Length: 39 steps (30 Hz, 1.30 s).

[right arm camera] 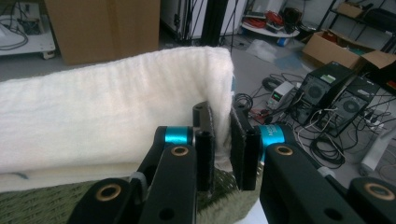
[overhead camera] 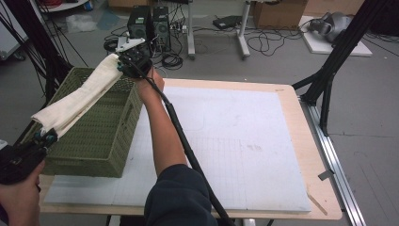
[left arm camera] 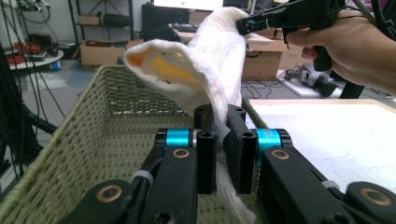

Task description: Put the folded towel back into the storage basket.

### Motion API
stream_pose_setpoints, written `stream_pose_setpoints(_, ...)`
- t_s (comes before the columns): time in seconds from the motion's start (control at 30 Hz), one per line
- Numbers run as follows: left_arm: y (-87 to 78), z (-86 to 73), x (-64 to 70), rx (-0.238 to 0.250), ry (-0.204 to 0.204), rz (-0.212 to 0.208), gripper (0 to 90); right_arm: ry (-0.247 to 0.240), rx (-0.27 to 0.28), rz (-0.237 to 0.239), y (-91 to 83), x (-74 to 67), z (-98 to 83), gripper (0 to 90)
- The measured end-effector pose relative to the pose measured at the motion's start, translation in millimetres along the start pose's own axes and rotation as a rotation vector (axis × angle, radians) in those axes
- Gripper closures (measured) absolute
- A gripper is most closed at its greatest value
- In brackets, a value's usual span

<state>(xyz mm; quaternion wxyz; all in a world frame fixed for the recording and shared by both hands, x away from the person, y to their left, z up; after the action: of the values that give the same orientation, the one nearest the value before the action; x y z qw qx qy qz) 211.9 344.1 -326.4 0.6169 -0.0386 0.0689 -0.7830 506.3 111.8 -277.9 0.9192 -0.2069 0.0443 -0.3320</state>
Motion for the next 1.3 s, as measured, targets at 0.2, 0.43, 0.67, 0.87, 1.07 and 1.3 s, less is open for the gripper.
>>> stream_pose_setpoints(0.2,0.2,-6.3,-9.5,-0.023,-0.019,0.036,83.1,-0.02,-0.012,-0.001,18.3,-10.3,-1.2,81.5)
stream_pose_setpoints(0.43,2.5,-14.1,-23.2,-0.06,-0.085,0.174,37.0,0.029,-0.079,-0.001,36.5,-16.2,-13.7,51.3)
stream_pose_setpoints(0.67,5.8,-10.0,-15.5,-0.036,-0.069,0.141,34.6,0.048,-0.08,0.038,16.2,-5.6,-18.7,45.3)
stream_pose_setpoints(0.87,12.3,-3.0,0.3,0.007,-0.07,0.056,28.8,0.058,-0.089,0.067,-19.4,13.7,-19.5,30.8)
stream_pose_setpoints(1.07,24.9,1.7,18.8,0.017,-0.097,-0.09,23.7,0.08,-0.113,0.053,-55.3,34.8,-35.1,19.9)
stream_pose_setpoints(1.3,37.0,5.4,39.9,0.018,-0.08,-0.169,16.7,0.073,-0.107,0.063,-103.0,44.4,-51.8,16.5)
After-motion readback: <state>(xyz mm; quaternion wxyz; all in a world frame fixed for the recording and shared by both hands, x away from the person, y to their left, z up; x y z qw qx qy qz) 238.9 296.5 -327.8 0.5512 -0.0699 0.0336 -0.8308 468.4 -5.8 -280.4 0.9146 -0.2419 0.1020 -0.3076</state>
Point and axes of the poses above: each handheld gripper's, and its own axes: y roughly forward along the jaws, z roughly out of its top, x roughly to its right, the point moved 1 cm from there along y, roughly forward along the jaws, and after that the axes turned 7 degrees about y, right-handed, at the moved point
